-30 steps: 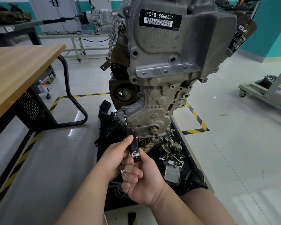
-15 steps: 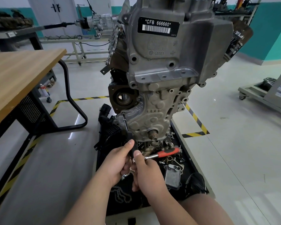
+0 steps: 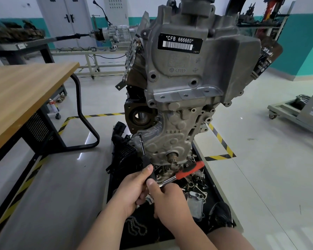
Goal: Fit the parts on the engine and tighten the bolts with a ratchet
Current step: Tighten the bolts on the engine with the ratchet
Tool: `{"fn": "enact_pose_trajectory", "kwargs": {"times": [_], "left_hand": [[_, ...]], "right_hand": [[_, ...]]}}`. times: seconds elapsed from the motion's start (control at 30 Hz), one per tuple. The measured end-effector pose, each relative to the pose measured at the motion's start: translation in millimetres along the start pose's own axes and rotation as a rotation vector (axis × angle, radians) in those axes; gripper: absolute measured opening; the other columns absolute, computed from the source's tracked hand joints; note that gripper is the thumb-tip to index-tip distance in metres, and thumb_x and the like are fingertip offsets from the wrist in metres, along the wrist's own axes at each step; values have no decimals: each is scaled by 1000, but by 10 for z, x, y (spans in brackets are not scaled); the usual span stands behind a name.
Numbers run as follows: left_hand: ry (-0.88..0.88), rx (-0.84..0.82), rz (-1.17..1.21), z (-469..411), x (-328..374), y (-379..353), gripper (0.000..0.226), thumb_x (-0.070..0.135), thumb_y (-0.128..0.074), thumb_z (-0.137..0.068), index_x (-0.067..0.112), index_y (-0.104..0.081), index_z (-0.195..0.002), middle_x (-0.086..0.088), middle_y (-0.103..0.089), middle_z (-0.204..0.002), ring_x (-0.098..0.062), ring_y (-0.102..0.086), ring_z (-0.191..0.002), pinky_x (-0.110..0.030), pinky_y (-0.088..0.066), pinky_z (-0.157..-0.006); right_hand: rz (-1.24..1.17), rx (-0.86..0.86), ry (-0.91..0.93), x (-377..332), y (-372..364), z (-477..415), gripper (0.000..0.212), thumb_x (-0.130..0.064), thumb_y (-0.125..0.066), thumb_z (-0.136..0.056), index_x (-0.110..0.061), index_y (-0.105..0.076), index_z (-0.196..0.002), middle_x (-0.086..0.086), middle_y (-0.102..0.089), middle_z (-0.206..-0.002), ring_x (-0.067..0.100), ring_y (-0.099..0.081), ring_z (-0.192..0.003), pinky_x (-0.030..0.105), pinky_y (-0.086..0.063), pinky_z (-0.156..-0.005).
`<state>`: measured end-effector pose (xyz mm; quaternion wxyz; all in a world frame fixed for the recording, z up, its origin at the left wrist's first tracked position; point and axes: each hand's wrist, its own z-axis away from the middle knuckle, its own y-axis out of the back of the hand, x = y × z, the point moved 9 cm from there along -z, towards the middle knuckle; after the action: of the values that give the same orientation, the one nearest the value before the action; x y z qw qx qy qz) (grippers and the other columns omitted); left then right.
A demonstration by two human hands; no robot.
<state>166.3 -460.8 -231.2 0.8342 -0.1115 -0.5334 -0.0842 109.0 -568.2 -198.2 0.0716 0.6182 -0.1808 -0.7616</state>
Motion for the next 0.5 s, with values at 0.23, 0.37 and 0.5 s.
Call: {"fn": "enact_pose_trajectory", "kwargs": {"times": [0.23, 0.37, 0.5], "left_hand": [[0, -35, 40, 26, 1, -79, 63, 73, -66, -51, 17, -76, -79, -1, -48, -50, -10, -41, -40, -19, -26, -37], [10, -29, 3, 42, -2, -62, 61, 74, -63, -52, 24, -78, -82, 3, -43, -43, -9, -37, -35, -17, -25, -35], [16, -35, -6, 49, 3, 11, 48, 68, -66, -53, 21, -68, -57, 3, -40, -42, -9, -29, -34, -17, -21, -36]], "right_hand": [[-580, -194, -291, 96, -276, 123, 63, -54, -41, -98, -17, -61, -52, 8, -52, -48, 23, -46, -39, 24, -40, -46], [-888, -289, -490, 93, -476, 244, 62, -62, -41, -92, -12, -53, -57, 5, -36, -44, 18, -36, -34, 23, -35, -41], [-1036, -366, -558, 53, -555, 306, 60, -63, -41, -92, -15, -54, -58, -2, -31, -40, 12, -31, -32, 22, -31, -40]]}}
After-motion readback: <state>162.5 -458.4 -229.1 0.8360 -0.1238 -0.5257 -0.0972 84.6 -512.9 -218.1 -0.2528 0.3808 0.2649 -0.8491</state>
